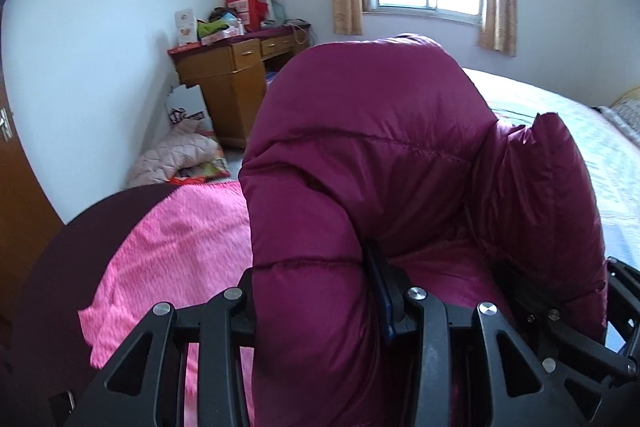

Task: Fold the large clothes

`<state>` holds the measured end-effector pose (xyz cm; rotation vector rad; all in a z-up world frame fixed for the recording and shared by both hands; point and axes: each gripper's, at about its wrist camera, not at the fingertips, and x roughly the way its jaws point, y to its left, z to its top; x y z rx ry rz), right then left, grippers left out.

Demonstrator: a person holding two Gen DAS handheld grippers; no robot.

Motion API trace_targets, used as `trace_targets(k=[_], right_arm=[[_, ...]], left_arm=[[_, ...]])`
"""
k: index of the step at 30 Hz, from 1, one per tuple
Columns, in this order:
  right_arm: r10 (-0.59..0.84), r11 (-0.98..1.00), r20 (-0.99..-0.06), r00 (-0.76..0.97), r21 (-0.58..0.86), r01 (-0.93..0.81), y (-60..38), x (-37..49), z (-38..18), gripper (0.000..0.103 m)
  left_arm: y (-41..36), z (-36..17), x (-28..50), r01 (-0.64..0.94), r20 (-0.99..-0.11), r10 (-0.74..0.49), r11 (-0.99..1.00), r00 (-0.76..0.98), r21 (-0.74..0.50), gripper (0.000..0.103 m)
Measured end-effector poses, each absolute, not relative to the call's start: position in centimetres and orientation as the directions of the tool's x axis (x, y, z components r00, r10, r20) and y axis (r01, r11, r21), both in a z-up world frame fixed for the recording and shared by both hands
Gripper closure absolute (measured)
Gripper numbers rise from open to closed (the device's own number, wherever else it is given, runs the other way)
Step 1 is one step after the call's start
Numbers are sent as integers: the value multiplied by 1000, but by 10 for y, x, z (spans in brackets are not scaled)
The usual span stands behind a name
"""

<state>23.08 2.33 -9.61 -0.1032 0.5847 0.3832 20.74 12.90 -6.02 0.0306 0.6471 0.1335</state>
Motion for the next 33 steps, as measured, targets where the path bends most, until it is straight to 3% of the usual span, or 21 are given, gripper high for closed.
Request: trace_targets(k=[7,10,13,15,17,20,22,24,25,28,33], right_arm=[[291,923,-578,762,-41,-383,36,276,-132,74],[279,923,-606,745,-44,-381,37,291,-153,70],[303,927,-624,720,17,-376,31,297,-160,62],[326,930,-636,700,82,-358,20,299,-161,46],[358,928,-650,670,171,-330,3,299,-160,37],[406,914,-630,662,287,-288,-24,284,-149,36],[357,932,-589,725,279,-231,-42,263,-134,39],[283,955,-529,800,236,-181,-53,242,-108,69],[279,957,-516,810,221,-188,-51,236,-99,76],[332,943,-515,790,174,-283,-23,233,-70,79],[406,914,-581,705,279,-296,8,268,-70,78]], left_arm=[[133,-106,267,-167,-664,226,974,713,152,61],[144,-119,277,-189,-688,222,974,691,124,58],[157,-129,285,-192,-725,181,979,665,68,48],[163,-132,288,-195,-739,151,980,657,26,42],[164,-133,289,-191,-741,135,982,657,10,40],[162,-133,287,-190,-733,142,982,666,17,40],[156,-133,285,-198,-722,165,979,672,39,40],[147,-134,283,-205,-703,205,975,681,86,40],[142,-134,282,-206,-696,221,973,683,106,40],[134,-135,279,-209,-681,255,966,687,152,40],[133,-135,281,-206,-687,249,968,683,145,40]])
